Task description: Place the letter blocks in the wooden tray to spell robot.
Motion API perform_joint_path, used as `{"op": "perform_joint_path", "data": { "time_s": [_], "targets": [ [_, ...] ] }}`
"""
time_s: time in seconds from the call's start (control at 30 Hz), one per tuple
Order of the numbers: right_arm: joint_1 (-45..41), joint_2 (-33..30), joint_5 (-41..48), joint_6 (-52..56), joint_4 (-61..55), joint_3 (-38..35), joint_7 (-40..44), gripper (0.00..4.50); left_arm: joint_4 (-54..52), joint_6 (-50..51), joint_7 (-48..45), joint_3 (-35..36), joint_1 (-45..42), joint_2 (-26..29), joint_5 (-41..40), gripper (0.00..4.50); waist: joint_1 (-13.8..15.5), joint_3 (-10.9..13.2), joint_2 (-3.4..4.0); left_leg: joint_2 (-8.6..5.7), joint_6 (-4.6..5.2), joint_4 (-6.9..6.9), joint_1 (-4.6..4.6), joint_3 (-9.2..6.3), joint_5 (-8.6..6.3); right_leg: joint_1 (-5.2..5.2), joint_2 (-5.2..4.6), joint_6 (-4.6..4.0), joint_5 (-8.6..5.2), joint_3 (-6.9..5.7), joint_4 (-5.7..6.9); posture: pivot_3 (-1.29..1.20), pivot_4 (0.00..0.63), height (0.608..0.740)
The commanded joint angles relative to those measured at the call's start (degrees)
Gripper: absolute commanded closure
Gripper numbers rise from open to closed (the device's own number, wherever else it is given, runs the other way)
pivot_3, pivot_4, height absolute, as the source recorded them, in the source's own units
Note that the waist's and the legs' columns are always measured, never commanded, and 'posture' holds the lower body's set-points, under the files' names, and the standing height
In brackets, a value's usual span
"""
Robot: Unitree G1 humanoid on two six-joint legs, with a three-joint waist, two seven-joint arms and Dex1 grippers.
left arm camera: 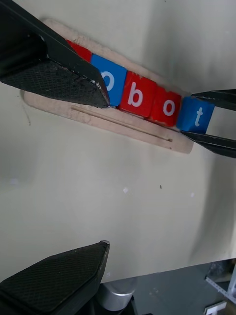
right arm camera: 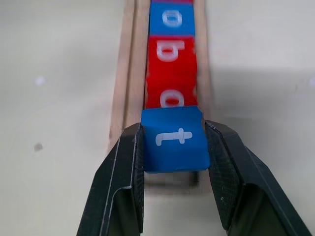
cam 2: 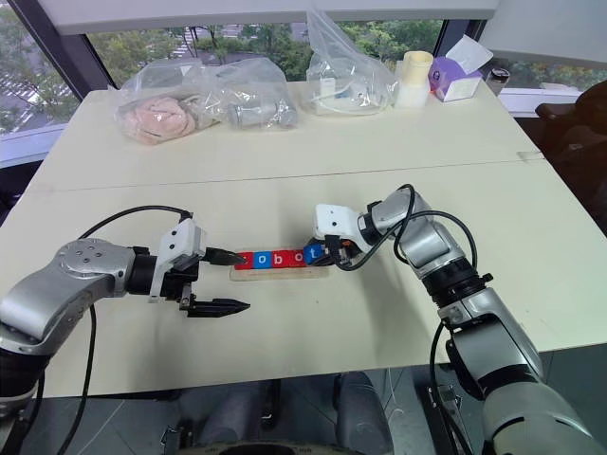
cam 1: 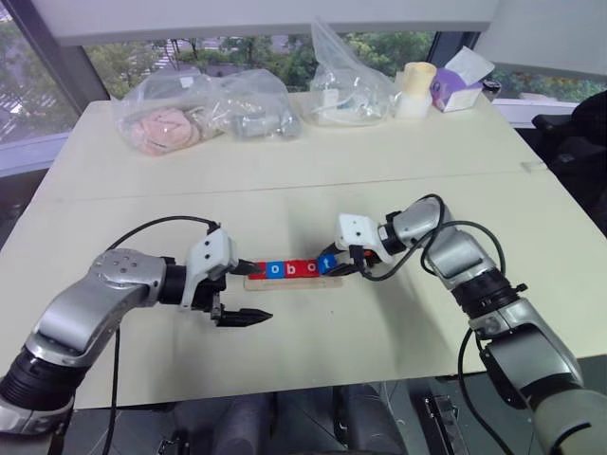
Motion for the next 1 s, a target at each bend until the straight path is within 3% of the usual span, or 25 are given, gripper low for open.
{"op": "perform_joint_path", "data": {
  "time_s": [0.03, 1.0],
  "targets": [
    [1.0, 0.2, 0.8, 1.8, -4.2, -0.1, -0.8, 3.33, -0.5, -0.7, 0.3, 0.5, -0.8, -0.2, 0.1, 0.0, 0.0, 0.0, 0.0, 0.0, 0.0, 0.0, 0.0, 0.0, 0.0, 0.0, 0.0, 0.0, 0.0, 0.0, 0.0, 0.0, 0.15, 0.74],
    [4.5, -3.5, 2.3, 7.4, -6.7, -1.8, -5.7, 3.33, 1.1, -1.2, -0.3, -0.5, -2.7, -1.8, 1.3, 0.0, 0.1, 0.0, -0.01, 0.02, 0.0, 0.01, 0.0, 0.01, 0.0, 0.0, 0.01, -0.03, 0.01, 0.0, 0.0, 0.0, 0.15, 0.74]
  ]
}}
